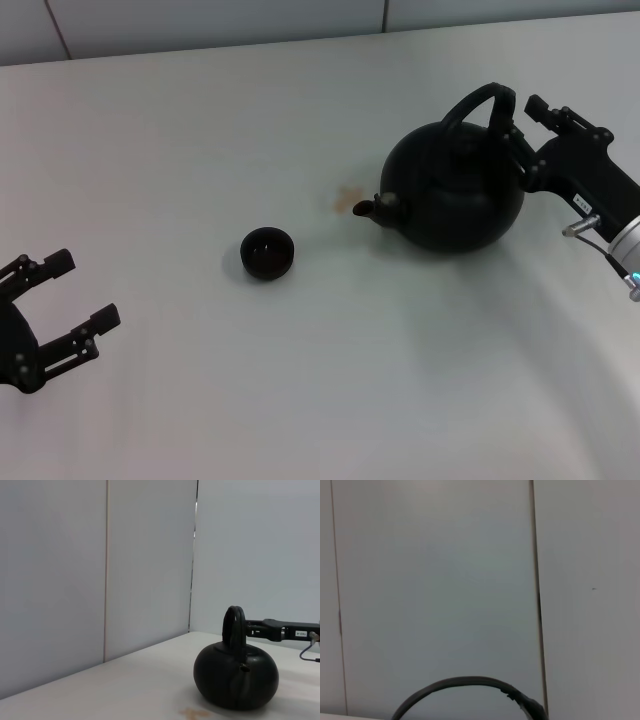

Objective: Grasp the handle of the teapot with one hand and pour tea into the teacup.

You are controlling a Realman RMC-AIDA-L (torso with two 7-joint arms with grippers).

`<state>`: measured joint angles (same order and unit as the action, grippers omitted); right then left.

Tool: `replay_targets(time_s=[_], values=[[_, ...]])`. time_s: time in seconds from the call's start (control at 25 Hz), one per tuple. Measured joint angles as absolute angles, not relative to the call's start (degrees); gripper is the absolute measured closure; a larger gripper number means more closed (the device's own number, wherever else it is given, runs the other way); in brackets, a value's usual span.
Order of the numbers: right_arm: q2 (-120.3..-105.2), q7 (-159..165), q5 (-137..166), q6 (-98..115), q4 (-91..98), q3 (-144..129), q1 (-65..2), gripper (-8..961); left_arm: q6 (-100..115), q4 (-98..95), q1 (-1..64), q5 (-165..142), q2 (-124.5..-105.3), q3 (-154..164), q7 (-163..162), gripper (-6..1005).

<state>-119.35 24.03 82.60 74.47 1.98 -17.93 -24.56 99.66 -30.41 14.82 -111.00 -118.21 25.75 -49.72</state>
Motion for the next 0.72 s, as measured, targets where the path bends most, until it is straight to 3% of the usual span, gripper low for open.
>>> replay_targets(time_s=[0.24,0.4,0.72], values=[[-119.33,24.0,82.8,75.9,1.9,-18.2,-23.4,435,99.7,-30.4,14.8,-111.0,-118.2,25.8,-49.7,186],[-119.3,23.6,82.9,83.2,2.0,-18.2,-18.1,285,99.7,-30.4,14.9,-110.9,-118.2,25.8,-49.7,186],[-119.39,23.5,82.5,86.1,1.5,-17.9,-13.8,258,99.4,-29.6,15.1,-110.9,-118.16,25.8,-49.6,186]])
